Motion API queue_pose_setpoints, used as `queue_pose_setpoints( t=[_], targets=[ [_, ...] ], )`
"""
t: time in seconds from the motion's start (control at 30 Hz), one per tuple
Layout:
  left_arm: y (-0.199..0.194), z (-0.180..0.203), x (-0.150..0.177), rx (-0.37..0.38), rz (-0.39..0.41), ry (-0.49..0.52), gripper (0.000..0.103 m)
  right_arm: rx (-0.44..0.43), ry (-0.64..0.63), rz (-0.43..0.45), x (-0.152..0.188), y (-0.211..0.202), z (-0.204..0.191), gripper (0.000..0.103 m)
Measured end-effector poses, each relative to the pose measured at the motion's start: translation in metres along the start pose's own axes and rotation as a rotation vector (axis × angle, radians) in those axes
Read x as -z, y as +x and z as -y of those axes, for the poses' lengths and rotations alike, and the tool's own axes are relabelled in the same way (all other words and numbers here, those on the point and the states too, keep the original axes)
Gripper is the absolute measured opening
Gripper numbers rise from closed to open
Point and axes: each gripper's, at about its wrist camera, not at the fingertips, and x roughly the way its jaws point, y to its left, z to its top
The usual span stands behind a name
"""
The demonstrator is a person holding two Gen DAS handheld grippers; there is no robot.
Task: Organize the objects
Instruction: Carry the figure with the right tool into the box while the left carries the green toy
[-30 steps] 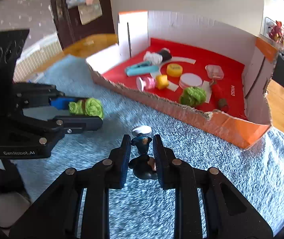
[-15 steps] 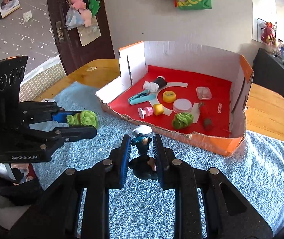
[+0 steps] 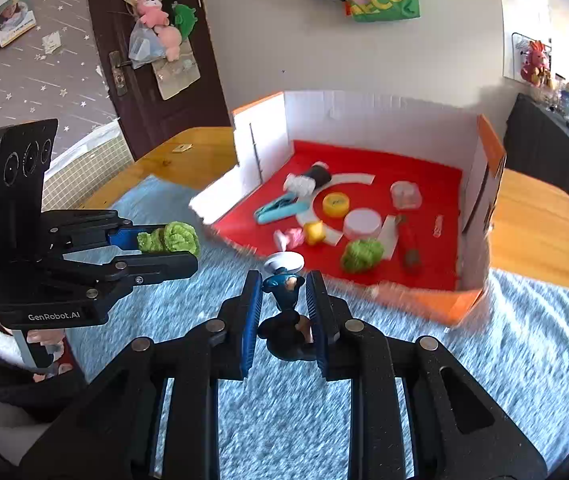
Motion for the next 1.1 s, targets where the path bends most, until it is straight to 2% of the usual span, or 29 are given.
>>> queue_pose_setpoints(
  t=[0.13,0.4,0.77,0.97,1.1],
  targets=[
    [0.000,-0.003,-0.006,-0.002,0.009,-0.007,0.033,0.011,0.008,0.008,-0.010,0.003,0.006,0.022],
    [0.004,-0.017,-0.013,-0.027,-0.025,0.006,0.033,0.022,0.024,-0.011,-0.020,0.005,0.023,0.022],
    [0.025,-0.035,-0.028,-0.028,-0.114,0.046,0.033,0.102,0.010,-0.110,-0.035,0.010,0.058,0.022],
    [0.043,-0.044,-0.029,-0.030,-0.187,0.065,0.033,0.132,-0.022,-0.217,-0.037,0.028,0.066,0.022],
    [0.051,-0.049,-0.032,-0.005,-0.226,0.072,0.033,0.132,-0.031,-0.277,-0.040,0.037,0.070,0.022]
  ],
)
